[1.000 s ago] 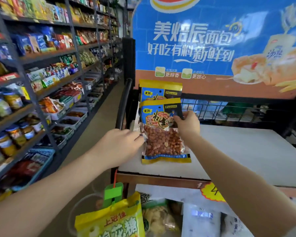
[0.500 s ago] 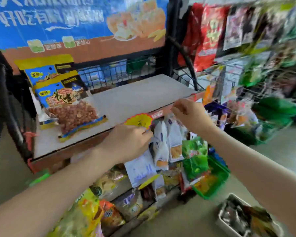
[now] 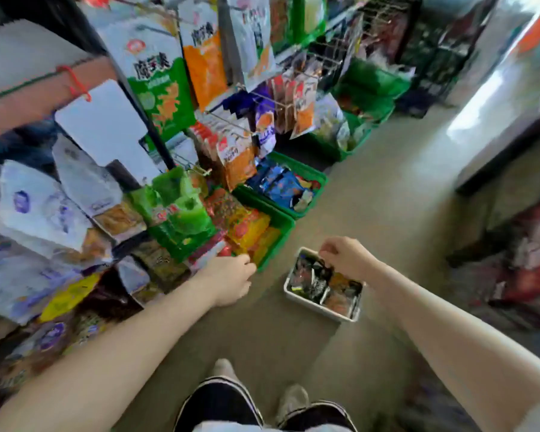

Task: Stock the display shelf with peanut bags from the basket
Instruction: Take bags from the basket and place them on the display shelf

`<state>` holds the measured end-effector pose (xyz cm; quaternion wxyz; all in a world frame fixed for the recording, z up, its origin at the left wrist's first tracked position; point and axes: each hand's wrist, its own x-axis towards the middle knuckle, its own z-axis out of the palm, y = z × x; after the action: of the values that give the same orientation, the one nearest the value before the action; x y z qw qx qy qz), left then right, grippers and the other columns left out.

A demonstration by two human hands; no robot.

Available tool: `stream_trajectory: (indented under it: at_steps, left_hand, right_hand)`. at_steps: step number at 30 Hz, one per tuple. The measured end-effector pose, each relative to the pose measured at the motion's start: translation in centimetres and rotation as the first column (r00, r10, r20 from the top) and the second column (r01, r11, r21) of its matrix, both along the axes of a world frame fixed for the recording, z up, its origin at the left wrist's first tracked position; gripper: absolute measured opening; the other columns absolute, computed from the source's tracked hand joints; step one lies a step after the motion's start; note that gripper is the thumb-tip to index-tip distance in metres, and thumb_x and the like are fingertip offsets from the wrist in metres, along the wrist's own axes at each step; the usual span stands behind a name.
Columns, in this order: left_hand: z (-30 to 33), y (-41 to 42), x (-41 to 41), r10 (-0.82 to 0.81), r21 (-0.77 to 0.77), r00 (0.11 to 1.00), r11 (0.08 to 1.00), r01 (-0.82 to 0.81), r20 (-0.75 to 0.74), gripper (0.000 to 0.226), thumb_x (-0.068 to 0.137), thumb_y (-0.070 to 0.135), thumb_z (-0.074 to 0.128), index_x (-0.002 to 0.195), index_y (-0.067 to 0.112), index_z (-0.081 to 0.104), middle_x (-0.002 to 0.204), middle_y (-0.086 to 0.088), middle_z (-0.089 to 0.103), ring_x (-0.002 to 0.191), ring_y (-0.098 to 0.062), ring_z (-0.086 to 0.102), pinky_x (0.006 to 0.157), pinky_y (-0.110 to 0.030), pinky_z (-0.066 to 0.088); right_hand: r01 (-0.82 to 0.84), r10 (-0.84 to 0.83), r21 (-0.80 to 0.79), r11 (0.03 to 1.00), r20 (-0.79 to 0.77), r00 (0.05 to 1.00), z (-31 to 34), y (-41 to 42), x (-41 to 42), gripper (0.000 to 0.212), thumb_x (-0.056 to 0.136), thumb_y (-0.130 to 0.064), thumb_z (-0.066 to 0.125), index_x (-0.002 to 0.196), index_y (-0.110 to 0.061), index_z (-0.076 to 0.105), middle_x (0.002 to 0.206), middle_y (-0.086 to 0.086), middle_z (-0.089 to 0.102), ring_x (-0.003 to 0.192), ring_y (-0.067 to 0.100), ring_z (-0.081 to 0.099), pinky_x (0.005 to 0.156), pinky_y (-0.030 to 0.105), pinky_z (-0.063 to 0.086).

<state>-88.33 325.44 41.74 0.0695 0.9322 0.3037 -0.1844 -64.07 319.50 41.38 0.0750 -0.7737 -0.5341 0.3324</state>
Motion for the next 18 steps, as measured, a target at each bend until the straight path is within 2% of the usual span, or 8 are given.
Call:
stream_trajectory:
  at_steps: [3, 5, 8, 10, 12, 15, 18]
  left_hand:
    - [-4.0, 0.9, 4.5, 0.002, -0.115, 1.000, 0.993, -0.001, 0.012, 0.032, 0.093, 0.032, 0.041, 0.117, 0.013, 0.051, 0.119, -0.006, 0.051, 0.103, -0.030, 0.057, 0.077, -0.040, 0.050]
    - [-6.4, 2.0, 7.7, -0.032, -0.130, 0.999, 0.991, 0.031, -0.013, 0.031, 0.094, 0.030, 0.039, 0.116, 0.012, 0.051, 0.118, -0.007, 0.051, 0.104, -0.028, 0.056, 0.071, -0.036, 0.045]
    - [-10.2, 4.1, 12.8, -0.164, -0.119, 0.983, 0.981, 0.154, -0.081, 0.025, 0.094, 0.022, 0.038, 0.112, 0.009, 0.051, 0.117, -0.011, 0.052, 0.107, -0.031, 0.052, 0.078, -0.041, 0.045]
    - [-13.5, 5.6, 16.2, -0.214, -0.176, 0.967, 0.966, 0.188, -0.141, 0.026, 0.094, 0.021, 0.039, 0.113, 0.009, 0.050, 0.118, -0.011, 0.052, 0.109, -0.031, 0.051, 0.082, -0.041, 0.045]
    - [-16.6, 6.9, 18.5, -0.184, -0.254, 0.967, 0.958, 0.135, -0.177, 0.027, 0.094, 0.023, 0.039, 0.115, 0.010, 0.050, 0.118, -0.011, 0.053, 0.109, -0.030, 0.052, 0.081, -0.043, 0.046]
    - [-23.7, 9.9, 23.4, -0.128, -0.352, 0.974, 0.934, 0.055, -0.185, 0.030, 0.094, 0.024, 0.036, 0.116, 0.012, 0.051, 0.117, -0.009, 0.054, 0.106, -0.029, 0.055, 0.079, -0.041, 0.047]
    - [-31.2, 12.3, 27.2, 0.042, -0.437, 0.978, 0.890, -0.130, -0.205, 0.030, 0.094, 0.025, 0.036, 0.116, 0.014, 0.053, 0.116, -0.008, 0.054, 0.105, -0.028, 0.056, 0.078, -0.037, 0.046]
  right_hand:
    - [0.163, -0.163, -0.128, 0.978, 0.010, 0.987, -3.5, -1.3, 4.8, 0.014, 0.088, -0.021, 0.049, 0.085, -0.013, 0.059, 0.093, 0.015, 0.067, 0.082, 0.028, 0.060, 0.075, 0.034, 0.049]
    - [0.251, -0.251, -0.171, 0.953, 0.022, 0.968, -5.7, -1.8, 7.7, 0.014, 0.088, -0.019, 0.049, 0.082, -0.011, 0.058, 0.092, 0.017, 0.066, 0.081, 0.029, 0.058, 0.070, 0.031, 0.044]
    - [0.379, -0.383, -0.226, 0.897, 0.028, 0.923, -9.4, -2.1, 12.0, 0.020, 0.088, -0.019, 0.048, 0.087, -0.004, 0.061, 0.093, 0.015, 0.067, 0.086, 0.031, 0.061, 0.067, 0.029, 0.041]
    - [0.452, -0.459, -0.265, 0.852, 0.038, 0.887, -12.2, -1.8, 14.9, 0.022, 0.089, -0.021, 0.048, 0.096, -0.006, 0.063, 0.100, 0.014, 0.067, 0.095, 0.031, 0.062, 0.069, 0.027, 0.040]
    - [0.498, -0.511, -0.303, 0.813, 0.040, 0.859, -14.8, -1.5, 16.8, 0.024, 0.090, -0.023, 0.050, 0.104, -0.007, 0.062, 0.108, 0.014, 0.067, 0.100, 0.030, 0.061, 0.072, 0.027, 0.039]
    - [0.525, -0.548, -0.350, 0.776, 0.041, 0.836, -22.0, 0.5, 20.5, 0.024, 0.090, -0.022, 0.050, 0.105, -0.007, 0.062, 0.112, 0.016, 0.066, 0.104, 0.029, 0.060, 0.077, 0.029, 0.042]
    - [0.508, -0.541, -0.389, 0.769, 0.028, 0.841, -29.8, 2.5, 22.4, 0.024, 0.092, -0.022, 0.046, 0.106, -0.009, 0.060, 0.114, 0.015, 0.065, 0.105, 0.029, 0.059, 0.080, 0.031, 0.043]
